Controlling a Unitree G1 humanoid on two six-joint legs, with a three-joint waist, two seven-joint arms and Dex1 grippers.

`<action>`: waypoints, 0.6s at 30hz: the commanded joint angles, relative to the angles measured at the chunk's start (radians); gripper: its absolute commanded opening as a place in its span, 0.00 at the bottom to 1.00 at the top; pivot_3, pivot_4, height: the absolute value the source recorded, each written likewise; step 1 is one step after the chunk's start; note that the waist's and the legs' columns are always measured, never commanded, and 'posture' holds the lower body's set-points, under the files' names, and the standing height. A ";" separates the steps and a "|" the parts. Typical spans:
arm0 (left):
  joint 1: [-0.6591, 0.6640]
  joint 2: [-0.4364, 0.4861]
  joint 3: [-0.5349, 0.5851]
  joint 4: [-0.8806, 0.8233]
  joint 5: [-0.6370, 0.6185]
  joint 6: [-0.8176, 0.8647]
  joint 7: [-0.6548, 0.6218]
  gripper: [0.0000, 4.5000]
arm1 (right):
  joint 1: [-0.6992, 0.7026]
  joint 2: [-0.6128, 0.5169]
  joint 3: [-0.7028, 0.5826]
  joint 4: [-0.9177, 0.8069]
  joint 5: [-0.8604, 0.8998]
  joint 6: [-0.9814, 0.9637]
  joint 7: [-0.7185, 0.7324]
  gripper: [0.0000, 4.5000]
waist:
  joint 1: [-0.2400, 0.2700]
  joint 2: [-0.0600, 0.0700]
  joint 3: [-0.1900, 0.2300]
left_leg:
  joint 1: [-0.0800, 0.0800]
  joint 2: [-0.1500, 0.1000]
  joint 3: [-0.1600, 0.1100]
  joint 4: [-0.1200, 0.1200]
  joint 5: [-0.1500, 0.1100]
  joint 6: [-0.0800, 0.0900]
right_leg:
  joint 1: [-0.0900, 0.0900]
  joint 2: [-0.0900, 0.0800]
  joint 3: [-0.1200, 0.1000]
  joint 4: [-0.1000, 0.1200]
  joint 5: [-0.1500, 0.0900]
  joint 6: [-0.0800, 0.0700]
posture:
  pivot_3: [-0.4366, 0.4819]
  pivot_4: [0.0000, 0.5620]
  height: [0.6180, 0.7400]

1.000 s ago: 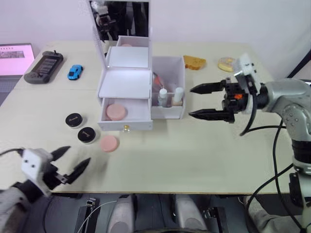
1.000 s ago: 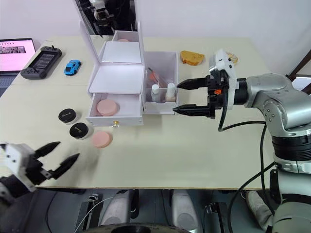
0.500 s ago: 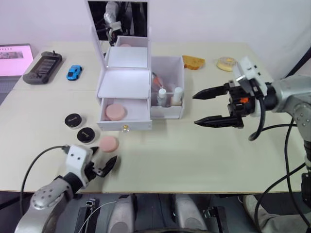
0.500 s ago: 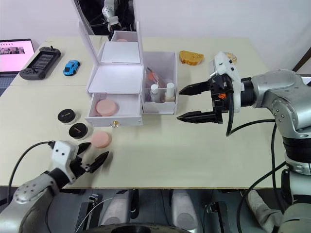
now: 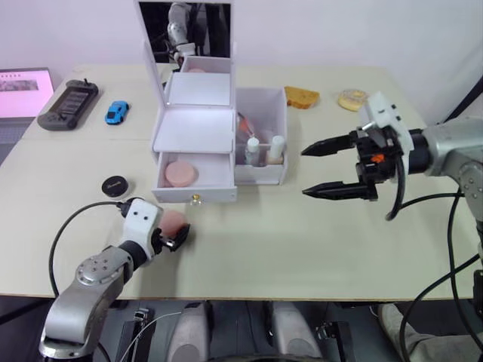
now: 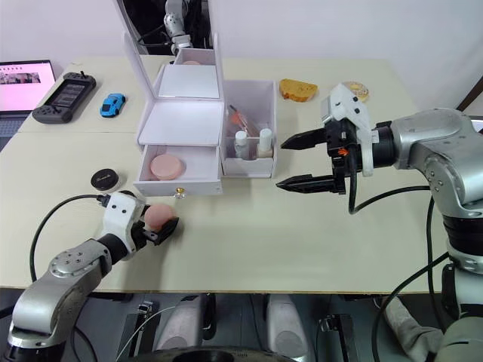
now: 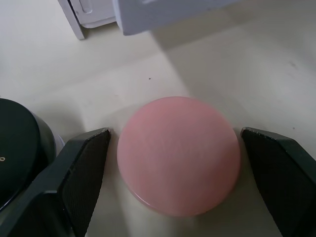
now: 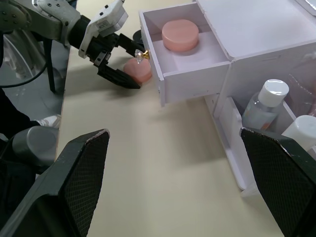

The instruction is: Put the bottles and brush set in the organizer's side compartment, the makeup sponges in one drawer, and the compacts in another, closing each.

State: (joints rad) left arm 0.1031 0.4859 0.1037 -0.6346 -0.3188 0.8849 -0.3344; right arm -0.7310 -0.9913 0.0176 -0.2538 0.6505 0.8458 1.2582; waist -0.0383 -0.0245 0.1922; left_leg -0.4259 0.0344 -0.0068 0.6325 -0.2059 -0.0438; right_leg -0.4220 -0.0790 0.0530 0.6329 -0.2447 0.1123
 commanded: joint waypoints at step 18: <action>-0.031 0.189 0.172 -0.161 -0.183 0.156 -0.178 0.60 | -0.088 0.040 0.026 0.038 -0.032 -0.065 0.001 1.00 | -0.006 -0.001 0.001 | 0.000 0.000 0.000 -0.001 0.000 0.000 | -0.001 0.000 0.000 0.000 0.000 0.000 | 0.48 0.27 0.98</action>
State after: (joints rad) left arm 0.0593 0.6585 0.2314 -0.7563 -0.4753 1.0643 -0.4812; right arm -0.7952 -0.9527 0.0518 -0.2115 0.6210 0.7982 1.2483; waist -0.0445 -0.0254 0.1929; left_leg -0.4262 0.0344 -0.0070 0.6315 -0.2059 -0.0439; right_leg -0.4232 -0.0787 0.0531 0.6327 -0.2448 0.1124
